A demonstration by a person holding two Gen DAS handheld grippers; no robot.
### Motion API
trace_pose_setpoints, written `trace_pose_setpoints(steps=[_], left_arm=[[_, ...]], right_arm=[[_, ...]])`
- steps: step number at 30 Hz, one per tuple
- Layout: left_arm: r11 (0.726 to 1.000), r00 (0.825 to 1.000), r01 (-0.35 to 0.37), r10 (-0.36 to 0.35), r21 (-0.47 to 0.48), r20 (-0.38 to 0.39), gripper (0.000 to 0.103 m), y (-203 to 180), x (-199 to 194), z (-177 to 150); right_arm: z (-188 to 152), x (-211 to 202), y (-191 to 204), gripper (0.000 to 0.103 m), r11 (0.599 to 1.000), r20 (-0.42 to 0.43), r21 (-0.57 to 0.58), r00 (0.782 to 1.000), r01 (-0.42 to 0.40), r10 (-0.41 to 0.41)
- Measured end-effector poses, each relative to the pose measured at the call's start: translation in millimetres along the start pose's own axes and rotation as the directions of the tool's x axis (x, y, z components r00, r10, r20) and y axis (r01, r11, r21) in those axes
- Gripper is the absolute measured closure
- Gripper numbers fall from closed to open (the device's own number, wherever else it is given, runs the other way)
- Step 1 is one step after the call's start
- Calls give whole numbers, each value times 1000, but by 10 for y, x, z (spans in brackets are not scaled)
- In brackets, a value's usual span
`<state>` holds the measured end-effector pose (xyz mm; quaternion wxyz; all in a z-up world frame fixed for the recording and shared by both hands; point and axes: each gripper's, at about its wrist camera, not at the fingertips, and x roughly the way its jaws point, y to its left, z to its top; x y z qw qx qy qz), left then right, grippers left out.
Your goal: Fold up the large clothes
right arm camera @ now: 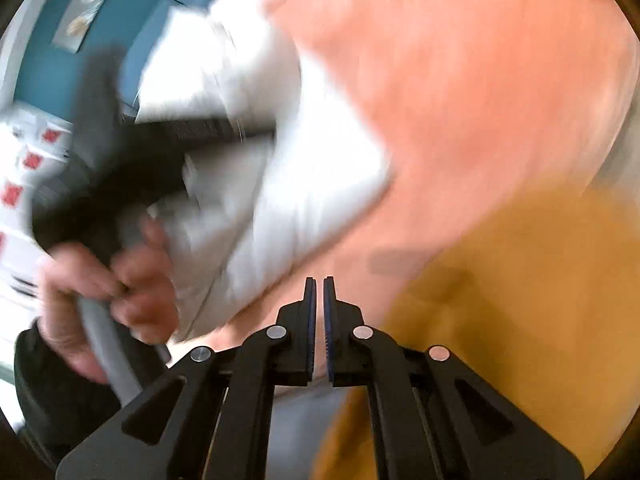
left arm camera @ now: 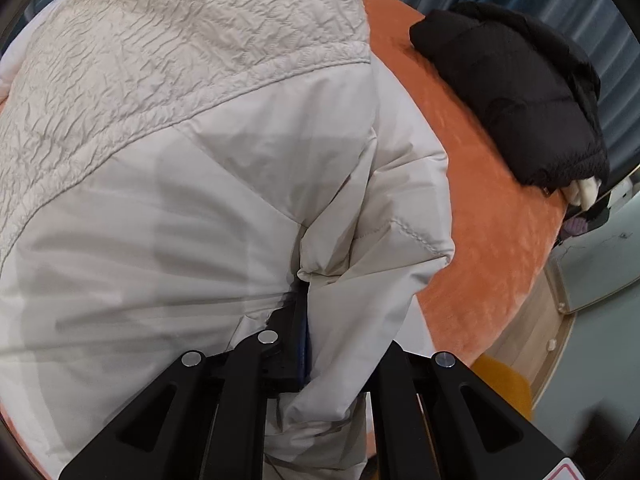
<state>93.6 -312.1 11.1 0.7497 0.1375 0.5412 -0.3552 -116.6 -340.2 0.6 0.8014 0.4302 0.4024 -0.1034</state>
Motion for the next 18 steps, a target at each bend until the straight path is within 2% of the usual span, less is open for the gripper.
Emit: trace_pose_setpoints(steps=[3,5,7,8,10,11,12,13,14,15,16,18], left_arm=[[993,996,-82,80,84,30,97,-130,56,-34],[993,994,-76,69,89,80,96,-158,1,-89],[997,990,-37,28,63,139,88,-118,-193,-189],[998,986,-14,5,55,165,87,-98,-315,-247],[998,970,21,-33,54,239,67,-54,-687,-442],[998,962,36,-51,60,270,62,-31,-829,-530],[997,946,55,-71,61,316,49,18,-1051,-671],[996,931,70,-85,54,354,45,78,-1265,-816],[995,923,88,-101,51,372,45,112,-1384,-901],[990,906,129,-138,49,400,44,186,-1571,-1046],[990,897,134,-136,34,420,41,252,-1685,-1138],[994,888,104,-76,-36,453,39,490,-1887,-1280]], right_arm=[[402,-320,178,99,994,113,-106,994,21,-9],[695,-480,488,99,976,181,-214,983,27,12],[1001,-487,670,97,950,191,-311,981,31,31],[1156,-461,868,91,924,186,-382,982,31,44],[1316,-379,1031,74,892,152,-452,987,17,58],[1447,-320,1091,58,884,130,-467,990,15,52],[1379,-551,905,47,880,124,-475,991,18,47],[1440,-468,974,44,873,105,-487,994,12,44],[1484,-358,1072,43,868,85,-497,996,8,40],[1495,-273,1184,41,868,75,-497,996,2,40],[1492,-146,1305,39,871,48,-491,997,-22,53],[1480,164,1528,34,885,-26,-459,997,-76,72]])
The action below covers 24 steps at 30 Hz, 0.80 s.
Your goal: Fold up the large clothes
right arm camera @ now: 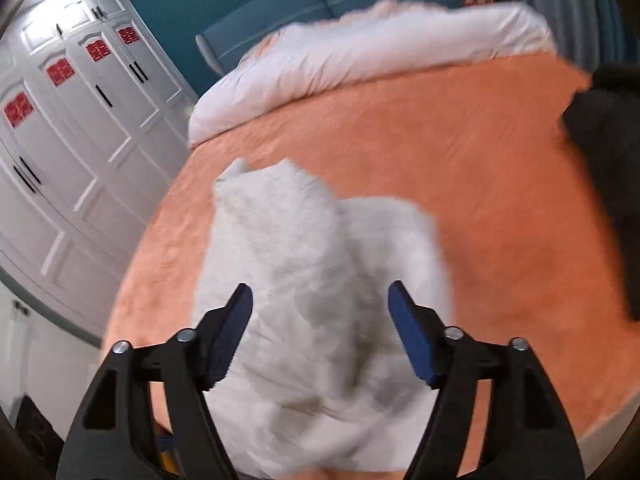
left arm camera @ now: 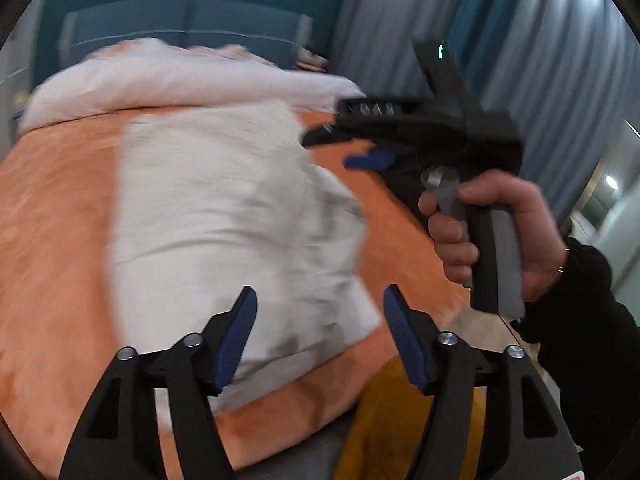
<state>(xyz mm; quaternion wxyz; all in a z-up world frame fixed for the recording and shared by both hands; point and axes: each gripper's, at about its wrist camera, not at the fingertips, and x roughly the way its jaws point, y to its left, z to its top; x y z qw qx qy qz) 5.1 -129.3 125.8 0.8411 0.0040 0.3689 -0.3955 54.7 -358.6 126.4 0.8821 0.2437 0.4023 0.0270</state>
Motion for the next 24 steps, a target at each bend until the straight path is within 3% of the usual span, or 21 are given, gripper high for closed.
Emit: trace_pose_setpoints(steps=[1,2,3,6,9,13,15,17,20,24], left_arm=[[998,999,-36,36,-42,-1,39,103,-30,5],[991,998,-62,62,-117,-7,39,297,-56,38],[983,998,-65,65,-172,-5,39,380,-29,46],[944,997,-70,77,-323,10,39,701,-10,147],[950,994,-96,105,-298,13,39,775,49,265],[970,996,-84,79,-227,-31,39,594,473,310],[975,991,-111,94,-193,-96,39,506,780,286],[978,985,-150,135,-148,-103,39,460,934,285],[980,977,-183,172,-78,-128,36,424,1110,267],[977,969,-200,186,-76,-162,36,483,1276,123]], right_arm=[[37,40,-15,34,1000,-27,6,1000,-11,11],[41,107,24,44,1000,-45,6,999,-11,11],[22,199,37,75,1000,-63,-1,998,3,-3],[23,142,-70,93,997,-20,21,997,-75,75],[113,-18,-371,94,992,55,87,995,-86,81],[-73,280,-1032,93,972,-17,231,999,-36,41],[-266,470,-1355,91,948,-43,312,996,-56,73],[-415,573,-1554,91,925,-19,364,992,-108,124],[-505,671,-1591,91,920,-5,368,990,-132,143],[-494,783,-1561,90,910,-5,381,984,-163,178]])
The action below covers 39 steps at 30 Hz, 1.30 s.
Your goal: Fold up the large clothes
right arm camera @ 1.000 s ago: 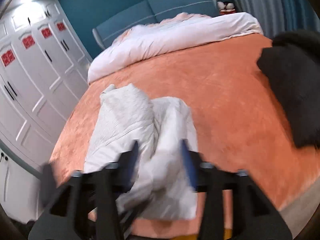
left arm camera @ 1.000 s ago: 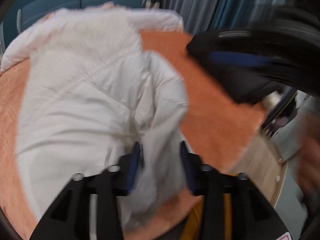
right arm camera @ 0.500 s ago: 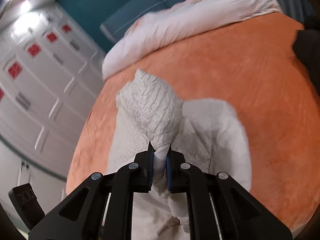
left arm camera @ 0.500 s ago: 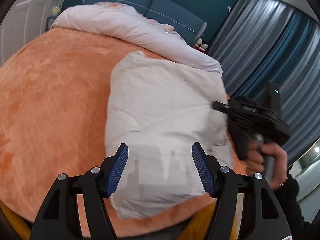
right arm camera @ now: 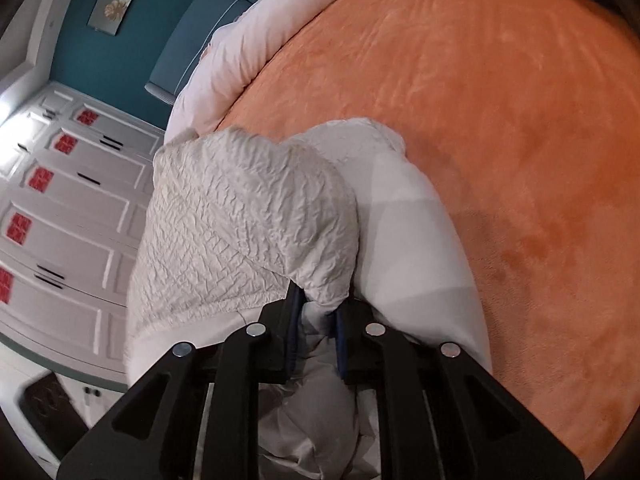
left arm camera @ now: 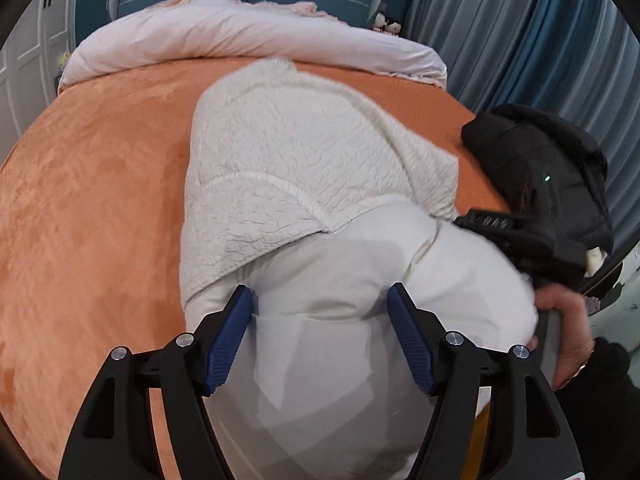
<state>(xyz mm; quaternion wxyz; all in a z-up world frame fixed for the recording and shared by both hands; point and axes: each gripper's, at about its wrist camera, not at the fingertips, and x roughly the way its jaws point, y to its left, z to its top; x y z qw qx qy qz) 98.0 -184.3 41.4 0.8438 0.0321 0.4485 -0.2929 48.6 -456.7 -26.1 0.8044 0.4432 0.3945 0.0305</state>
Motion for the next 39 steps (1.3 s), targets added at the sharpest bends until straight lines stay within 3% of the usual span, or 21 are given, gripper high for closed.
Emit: trace_pose_setpoints(steps=[2,4,6,9,11,13,14,15,19,25,29,33,36,39], left_arm=[[1000,1000,-22,22,11,-10,36,4,18,10],[1000,1000,-27,27,15,-11,36,17,-41,-12],[1000,1000,-9,9,-9,-12,36,65,-71,-17],[1000,1000,-1,1,-27,-1,36,97,-88,-47],[999,1000,-3,3,-42,6,36,93,-98,-56],[999,1000,-5,5,-54,7,36,104,-103,-57],[998,1000,-4,4,-62,5,36,114,-110,-55],[998,1000,-5,5,-67,2,36,121,-125,-55],[997,1000,9,-10,-75,-12,33,157,-187,-85],[999,999,-38,38,-21,-3,25,6,-98,-235],[998,999,-52,51,-27,-14,26,13,-162,-162],[996,999,-34,34,-81,-5,27,56,-305,-49],[996,998,-53,55,-77,35,27,-2,-440,117],[994,994,-85,89,-67,69,27,-63,-533,338]], right_arm=[[36,-129,100,86,1000,1,-14,1000,27,-27],[-15,-471,348,77,992,62,-83,994,92,-87],[-192,-907,543,48,986,141,-143,988,84,-64],[-539,-1199,648,34,981,118,-185,992,63,-41],[-715,-1096,713,34,967,62,-239,995,88,-76],[-834,-941,710,49,942,29,-306,990,139,-137],[-891,-838,667,89,934,2,-317,985,163,-171],[-905,-839,607,102,941,-1,-295,985,165,-173],[-1079,-1227,222,103,993,101,-99,994,62,-52],[-1394,-808,-184,101,995,-10,41,996,86,-86],[-1246,-1150,54,89,983,34,2,983,183,-183],[-1060,-1688,601,88,949,254,-113,932,294,-259],[-796,-1637,1011,88,922,294,-216,922,320,-251],[-514,-1277,1415,89,863,286,-333,913,381,-292]])
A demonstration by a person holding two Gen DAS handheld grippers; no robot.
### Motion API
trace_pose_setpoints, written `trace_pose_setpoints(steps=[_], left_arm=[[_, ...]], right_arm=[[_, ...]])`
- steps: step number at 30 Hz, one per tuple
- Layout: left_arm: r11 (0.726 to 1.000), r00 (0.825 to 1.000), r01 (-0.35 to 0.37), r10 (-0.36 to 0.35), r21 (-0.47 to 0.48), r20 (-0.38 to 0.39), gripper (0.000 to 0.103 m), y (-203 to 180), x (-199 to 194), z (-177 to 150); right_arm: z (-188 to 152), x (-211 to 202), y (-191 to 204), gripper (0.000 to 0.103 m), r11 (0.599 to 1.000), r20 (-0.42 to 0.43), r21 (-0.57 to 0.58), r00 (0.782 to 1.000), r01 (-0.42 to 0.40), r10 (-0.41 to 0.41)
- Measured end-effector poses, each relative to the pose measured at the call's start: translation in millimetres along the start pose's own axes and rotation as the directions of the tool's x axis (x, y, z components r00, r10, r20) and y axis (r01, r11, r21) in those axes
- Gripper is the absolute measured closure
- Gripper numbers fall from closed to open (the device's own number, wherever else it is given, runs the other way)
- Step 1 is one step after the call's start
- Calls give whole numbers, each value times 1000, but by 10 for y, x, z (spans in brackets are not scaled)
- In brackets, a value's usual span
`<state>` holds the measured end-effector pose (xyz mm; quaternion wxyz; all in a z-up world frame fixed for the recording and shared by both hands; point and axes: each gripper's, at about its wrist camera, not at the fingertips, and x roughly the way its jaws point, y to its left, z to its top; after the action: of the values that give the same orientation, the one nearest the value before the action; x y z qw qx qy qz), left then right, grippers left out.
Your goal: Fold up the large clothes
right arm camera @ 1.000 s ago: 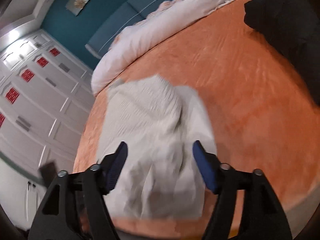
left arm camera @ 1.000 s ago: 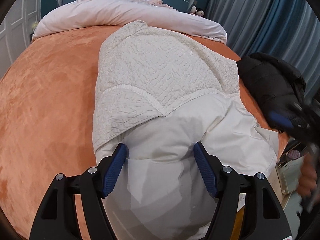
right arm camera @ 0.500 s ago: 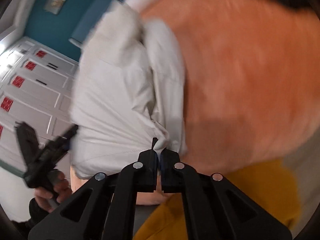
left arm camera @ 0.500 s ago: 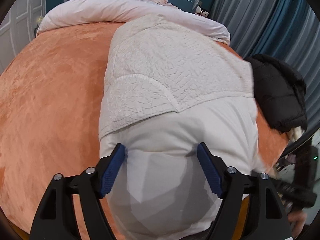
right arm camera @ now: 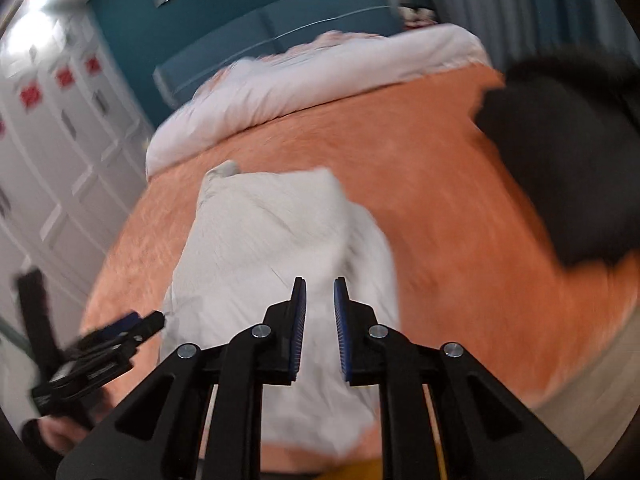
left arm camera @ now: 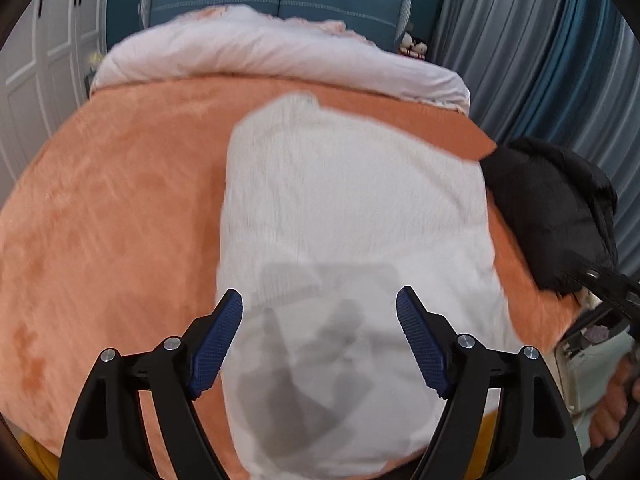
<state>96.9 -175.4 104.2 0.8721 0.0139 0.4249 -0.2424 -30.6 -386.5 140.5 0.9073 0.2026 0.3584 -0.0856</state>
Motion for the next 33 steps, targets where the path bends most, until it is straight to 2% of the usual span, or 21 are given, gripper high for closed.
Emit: trace_pose_setpoints(steps=[4,8,10,11,13,16,21,26,28,29,30,33], left_arm=[[999,1000,-17,17,-42,2,27,20,138,296],[996,998,-28,24,-85,-54,27,42,577,399],[997,997,-42,37,-72,-66,25,16,752,342],[997,998,-41,38,-58,-50,19,2,804,311],[998,998,-58,58,-9,-13,15,-85,867,232],[997,997,-76,75,12,24,9,-149,937,130],[996,995,-92,91,18,51,7,-133,1076,37],[989,987,-141,138,40,78,5,-163,1118,4],[989,988,-143,140,40,71,5,-128,1038,35],[990,989,-137,134,33,64,6,-113,965,46],[992,991,-126,125,17,51,9,-81,845,51],[998,998,-53,54,-31,35,9,18,459,-51]], right_arm=[[290,577,364,89,983,-63,-159,992,97,-108],[318,1168,152,92,979,-113,-132,978,158,-173],[143,1463,-123,94,985,-157,-65,973,161,-169],[42,1545,-226,94,988,-163,-33,974,151,-154],[-169,1607,-377,95,992,-130,18,984,124,-120],[-331,1641,-471,95,994,-95,55,991,99,-94],[-412,1772,-512,95,994,-80,80,995,67,-61],[-323,1739,-504,95,996,-104,76,994,52,-43],[-176,1494,-516,93,988,-128,147,991,44,-25],[-134,1376,-483,89,986,-118,164,993,25,-6],[-118,1095,-417,89,988,-101,154,994,-14,30],[-253,588,-249,85,996,-101,79,993,-46,54]])
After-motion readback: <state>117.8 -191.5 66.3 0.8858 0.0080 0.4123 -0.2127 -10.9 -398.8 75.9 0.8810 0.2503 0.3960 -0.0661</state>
